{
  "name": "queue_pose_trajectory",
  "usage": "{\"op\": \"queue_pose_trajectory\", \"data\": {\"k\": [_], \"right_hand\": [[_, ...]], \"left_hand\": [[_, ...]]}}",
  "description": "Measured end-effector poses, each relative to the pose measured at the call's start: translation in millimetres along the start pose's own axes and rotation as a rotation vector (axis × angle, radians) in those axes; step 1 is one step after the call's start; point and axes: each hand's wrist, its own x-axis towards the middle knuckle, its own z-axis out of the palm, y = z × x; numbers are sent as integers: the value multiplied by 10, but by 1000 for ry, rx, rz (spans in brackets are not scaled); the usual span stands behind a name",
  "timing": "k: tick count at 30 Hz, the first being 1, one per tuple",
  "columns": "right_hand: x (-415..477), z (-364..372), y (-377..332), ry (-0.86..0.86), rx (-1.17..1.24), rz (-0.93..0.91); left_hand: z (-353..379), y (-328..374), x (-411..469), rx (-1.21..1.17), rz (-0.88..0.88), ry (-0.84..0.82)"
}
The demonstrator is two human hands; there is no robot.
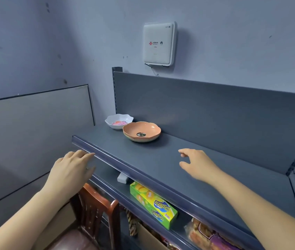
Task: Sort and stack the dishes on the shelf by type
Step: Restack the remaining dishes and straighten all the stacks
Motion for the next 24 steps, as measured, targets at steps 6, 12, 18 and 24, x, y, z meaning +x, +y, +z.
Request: {"op": "queue_pose_trajectory", "data": {"k": [6, 12, 18, 24], "right_hand": [[682, 183, 54, -51, 24, -22], [1397, 313, 143, -83, 62, -33], [1910, 490, 254, -136, 131, 41], [2261, 701, 311, -163, 300, 163]], "left_hand": [[341, -64, 425, 13, 1, -19], [684, -18, 964, 13, -30, -93], [948, 129, 1355, -121, -134, -136], [1196, 202, 1673, -241, -209, -215]]}}
